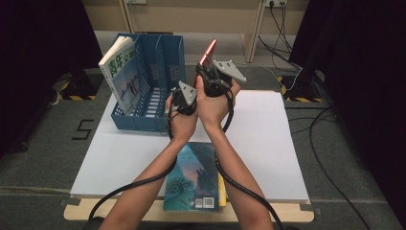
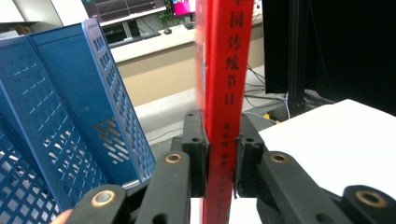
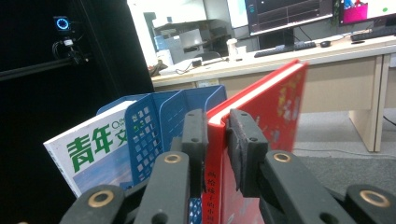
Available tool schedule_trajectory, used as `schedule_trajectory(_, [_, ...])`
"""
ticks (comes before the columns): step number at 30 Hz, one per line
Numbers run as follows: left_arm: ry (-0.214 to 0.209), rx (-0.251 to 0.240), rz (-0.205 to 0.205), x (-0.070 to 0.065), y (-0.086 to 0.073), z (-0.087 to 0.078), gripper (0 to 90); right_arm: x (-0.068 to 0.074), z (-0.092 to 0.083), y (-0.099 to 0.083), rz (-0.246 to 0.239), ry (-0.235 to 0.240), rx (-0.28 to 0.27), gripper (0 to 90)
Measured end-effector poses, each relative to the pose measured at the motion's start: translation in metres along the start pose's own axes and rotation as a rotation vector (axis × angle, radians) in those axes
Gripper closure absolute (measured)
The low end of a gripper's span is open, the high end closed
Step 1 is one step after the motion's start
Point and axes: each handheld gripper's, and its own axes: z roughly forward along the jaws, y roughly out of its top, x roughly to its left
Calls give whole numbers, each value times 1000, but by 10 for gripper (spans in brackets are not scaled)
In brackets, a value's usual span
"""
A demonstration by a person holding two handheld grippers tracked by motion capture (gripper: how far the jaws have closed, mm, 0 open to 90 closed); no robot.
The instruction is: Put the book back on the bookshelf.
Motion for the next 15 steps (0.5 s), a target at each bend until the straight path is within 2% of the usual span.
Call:
schedule_trajectory(2, [-16, -6, -25, 2, 0, -1, 793, 0, 2, 2, -18, 8, 14, 758])
schedule_trajectory(4, [-37, -3, -55, 5, 0, 0, 795, -3, 3, 2, -15, 42, 15, 752])
schedule_trajectory(6, [-59, 7, -84, 9, -1, 3, 795, -4, 0, 5, -12, 72, -13, 681])
schedule_trajectory(8, [-81, 15, -97, 12, -4, 4, 796, -3, -6, 9, -51, 71, -44, 654])
schedule_trajectory(10, [-98, 9, -109, 13, -6, 2, 796, -7, -12, 12, -58, 67, -61, 632])
schedule_trajectory(15, [-136, 3, -127, 17, -6, 0, 797, -26, -20, 15, -38, 46, -77, 626])
